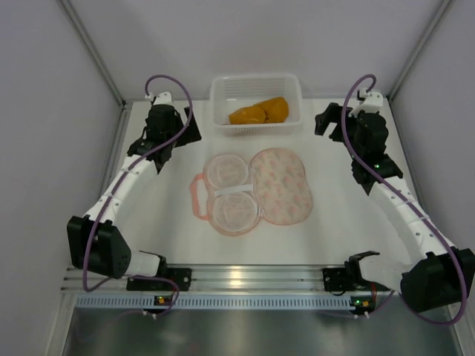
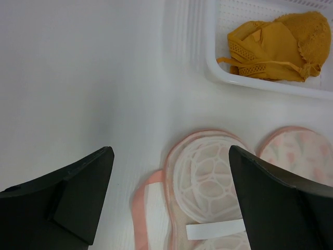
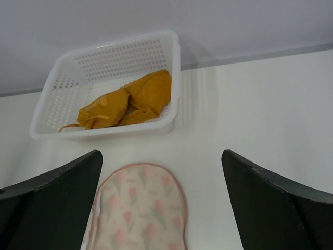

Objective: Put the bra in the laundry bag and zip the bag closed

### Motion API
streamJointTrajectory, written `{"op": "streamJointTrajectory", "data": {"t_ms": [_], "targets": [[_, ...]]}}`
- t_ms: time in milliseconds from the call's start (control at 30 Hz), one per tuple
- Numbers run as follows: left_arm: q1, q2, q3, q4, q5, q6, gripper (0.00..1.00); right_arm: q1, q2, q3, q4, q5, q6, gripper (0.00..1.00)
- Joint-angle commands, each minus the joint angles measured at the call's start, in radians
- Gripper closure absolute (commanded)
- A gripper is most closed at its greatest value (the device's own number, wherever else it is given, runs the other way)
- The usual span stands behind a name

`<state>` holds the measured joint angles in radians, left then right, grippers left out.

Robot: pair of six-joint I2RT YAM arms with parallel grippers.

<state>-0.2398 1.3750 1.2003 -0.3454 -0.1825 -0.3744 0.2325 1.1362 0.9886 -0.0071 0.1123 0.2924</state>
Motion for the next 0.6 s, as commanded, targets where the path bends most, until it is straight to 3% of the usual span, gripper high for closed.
{"op": "streamJointTrajectory", "data": {"t_ms": [0, 200, 333, 433, 567], "targets": [[-0.001, 0.015, 0.059, 0.029, 0.037, 0.012, 0.02, -0.012, -0.027, 0.025, 0.041, 0.02, 0.004, 0.01], [-0.003, 0.087, 0.165, 0.057, 0.152, 0.104, 0.02, -0.012, 0.003, 0.039, 0.021, 0.05, 0.014, 0.0], [-0.004, 0.185, 0.349, 0.057, 0.257, 0.172, 0.02, -0.012, 0.043, 0.064, -0.025, 0.105, 0.021, 0.01], [-0.007, 0.31, 0.508, 0.059, 0.386, 0.186, 0.02, -0.013, 0.06, 0.078, -0.039, 0.112, 0.019, 0.0], [-0.019, 0.575, 0.729, 0.056, 0.435, 0.164, 0.02, -0.013, 0.057, 0.065, -0.05, 0.116, 0.036, 0.0]]}}
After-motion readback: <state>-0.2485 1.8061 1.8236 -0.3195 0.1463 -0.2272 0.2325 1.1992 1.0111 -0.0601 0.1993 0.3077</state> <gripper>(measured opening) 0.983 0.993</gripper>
